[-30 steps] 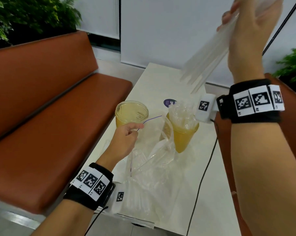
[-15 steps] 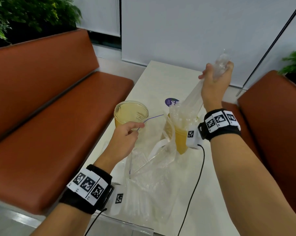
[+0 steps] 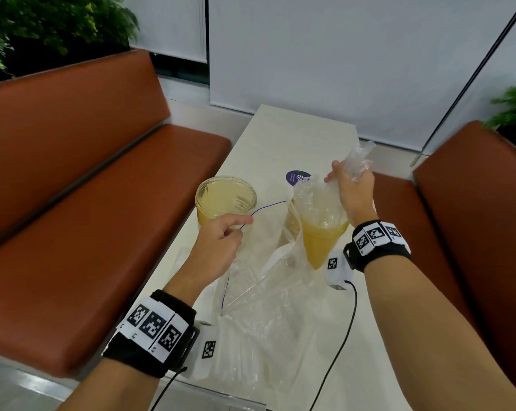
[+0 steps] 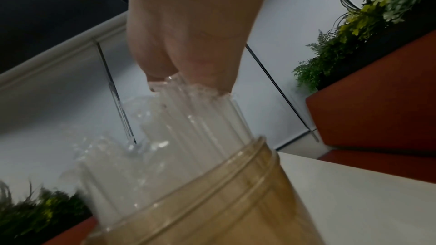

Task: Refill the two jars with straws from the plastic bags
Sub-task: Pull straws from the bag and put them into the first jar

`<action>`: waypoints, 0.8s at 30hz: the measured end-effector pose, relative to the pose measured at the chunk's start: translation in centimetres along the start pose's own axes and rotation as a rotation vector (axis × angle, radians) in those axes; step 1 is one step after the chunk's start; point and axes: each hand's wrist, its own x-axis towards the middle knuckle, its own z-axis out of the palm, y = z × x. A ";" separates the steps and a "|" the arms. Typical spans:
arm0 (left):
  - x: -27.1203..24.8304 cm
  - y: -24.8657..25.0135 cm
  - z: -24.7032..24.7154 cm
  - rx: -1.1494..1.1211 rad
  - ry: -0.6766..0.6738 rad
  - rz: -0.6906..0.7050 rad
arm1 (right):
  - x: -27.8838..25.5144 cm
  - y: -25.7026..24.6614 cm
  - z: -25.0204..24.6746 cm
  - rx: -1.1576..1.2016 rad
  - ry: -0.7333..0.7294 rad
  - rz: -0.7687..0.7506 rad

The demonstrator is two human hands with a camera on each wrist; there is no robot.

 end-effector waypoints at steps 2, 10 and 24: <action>-0.1 0.1 0.1 -0.002 0.000 0.000 | -0.1 0.0 0.1 -0.048 -0.033 0.047; -0.1 0.6 -0.3 0.023 0.003 0.011 | 0.7 -4.2 -0.4 0.001 0.117 -0.253; -0.2 0.9 -0.1 0.116 -0.066 0.062 | -1.4 -3.0 -0.7 -0.843 -0.299 -0.416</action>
